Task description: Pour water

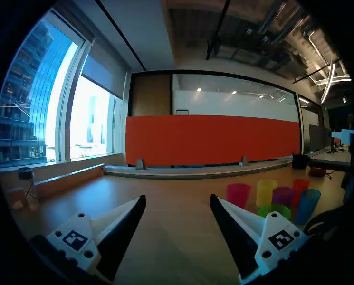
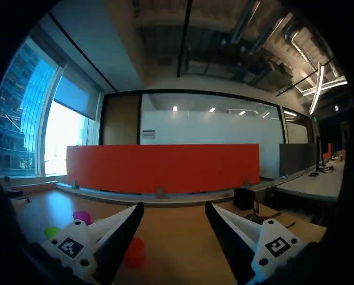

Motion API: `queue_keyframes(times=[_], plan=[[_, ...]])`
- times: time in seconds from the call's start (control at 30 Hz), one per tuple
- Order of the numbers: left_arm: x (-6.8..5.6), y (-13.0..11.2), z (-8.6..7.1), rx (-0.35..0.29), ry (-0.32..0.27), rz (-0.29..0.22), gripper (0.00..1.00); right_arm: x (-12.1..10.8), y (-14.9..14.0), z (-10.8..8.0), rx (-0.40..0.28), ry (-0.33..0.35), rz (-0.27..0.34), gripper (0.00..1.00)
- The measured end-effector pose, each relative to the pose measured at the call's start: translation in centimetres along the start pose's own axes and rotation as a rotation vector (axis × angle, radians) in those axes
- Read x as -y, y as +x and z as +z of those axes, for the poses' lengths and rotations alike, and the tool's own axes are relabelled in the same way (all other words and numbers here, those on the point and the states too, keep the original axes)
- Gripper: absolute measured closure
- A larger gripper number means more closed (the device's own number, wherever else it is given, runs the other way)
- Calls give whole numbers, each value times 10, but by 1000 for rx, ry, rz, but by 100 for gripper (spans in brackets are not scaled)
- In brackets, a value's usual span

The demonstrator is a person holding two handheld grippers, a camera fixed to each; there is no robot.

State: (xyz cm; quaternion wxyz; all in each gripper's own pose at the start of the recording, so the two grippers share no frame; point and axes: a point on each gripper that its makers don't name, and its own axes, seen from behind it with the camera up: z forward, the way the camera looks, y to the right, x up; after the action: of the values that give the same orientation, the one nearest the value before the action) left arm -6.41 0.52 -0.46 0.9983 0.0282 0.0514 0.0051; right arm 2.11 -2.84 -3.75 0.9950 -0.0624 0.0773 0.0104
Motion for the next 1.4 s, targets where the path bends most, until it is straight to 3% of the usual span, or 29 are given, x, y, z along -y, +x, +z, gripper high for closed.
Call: queue_keyframes(times=[1.07,1.4], plan=[[-1,-6,3,27,-14,2,0,-2,-1,-5,-36,33,-5,0],[-1,-6,2,27,-14,3,0,15,-21,-1,-16,82,-23,0]])
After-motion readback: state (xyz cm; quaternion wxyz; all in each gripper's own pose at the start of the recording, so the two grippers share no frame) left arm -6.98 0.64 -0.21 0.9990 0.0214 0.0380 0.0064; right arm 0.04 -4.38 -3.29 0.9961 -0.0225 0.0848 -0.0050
